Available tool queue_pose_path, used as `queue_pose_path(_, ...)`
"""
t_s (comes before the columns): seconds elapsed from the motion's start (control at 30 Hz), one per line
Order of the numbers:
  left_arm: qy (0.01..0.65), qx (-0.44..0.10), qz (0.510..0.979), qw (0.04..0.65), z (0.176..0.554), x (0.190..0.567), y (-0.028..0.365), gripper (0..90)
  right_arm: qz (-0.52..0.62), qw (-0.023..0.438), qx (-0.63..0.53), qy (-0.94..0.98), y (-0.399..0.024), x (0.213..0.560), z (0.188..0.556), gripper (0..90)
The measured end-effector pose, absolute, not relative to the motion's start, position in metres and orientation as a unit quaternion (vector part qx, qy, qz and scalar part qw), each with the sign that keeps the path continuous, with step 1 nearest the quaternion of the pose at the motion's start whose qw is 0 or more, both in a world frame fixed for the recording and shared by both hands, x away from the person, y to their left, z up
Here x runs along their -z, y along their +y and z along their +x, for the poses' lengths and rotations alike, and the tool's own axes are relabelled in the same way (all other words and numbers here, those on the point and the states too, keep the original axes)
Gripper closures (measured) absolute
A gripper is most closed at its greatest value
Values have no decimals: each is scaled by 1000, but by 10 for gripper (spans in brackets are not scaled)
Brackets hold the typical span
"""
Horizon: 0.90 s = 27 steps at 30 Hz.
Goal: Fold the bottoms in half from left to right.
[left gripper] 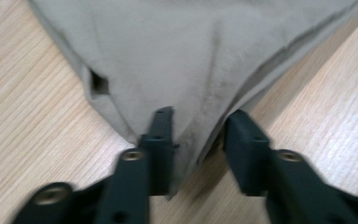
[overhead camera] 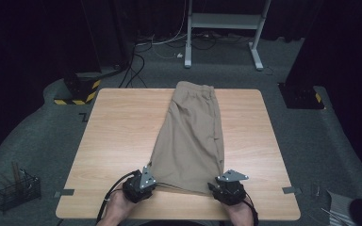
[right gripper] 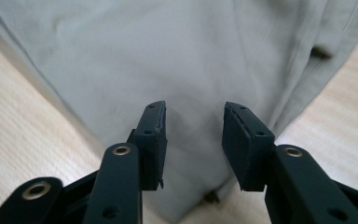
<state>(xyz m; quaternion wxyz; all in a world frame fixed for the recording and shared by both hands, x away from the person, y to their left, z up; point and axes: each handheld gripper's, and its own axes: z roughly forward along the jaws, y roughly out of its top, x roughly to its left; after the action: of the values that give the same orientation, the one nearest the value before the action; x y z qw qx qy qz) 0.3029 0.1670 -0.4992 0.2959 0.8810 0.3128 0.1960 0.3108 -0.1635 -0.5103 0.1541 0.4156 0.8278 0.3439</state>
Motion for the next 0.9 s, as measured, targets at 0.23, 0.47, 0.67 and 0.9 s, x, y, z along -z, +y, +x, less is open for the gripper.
queue_pose_path(0.23, 358, -150, 839, 382, 324, 473, 192, 412, 459, 188, -371, 785, -174, 491, 332, 559)
queue_pose_path(0.47, 422, -139, 813, 376, 355, 484, 191, 425, 484, 191, -359, 775, -173, 494, 364, 621)
queue_pose_path(0.67, 446, -140, 813, 348, 390, 504, 170, 631, 487, 191, -329, 786, -165, 505, 380, 777)
queue_pose_path(0.9, 435, -130, 831, 321, 382, 508, 168, 888, 490, 194, -332, 782, -179, 508, 373, 887)
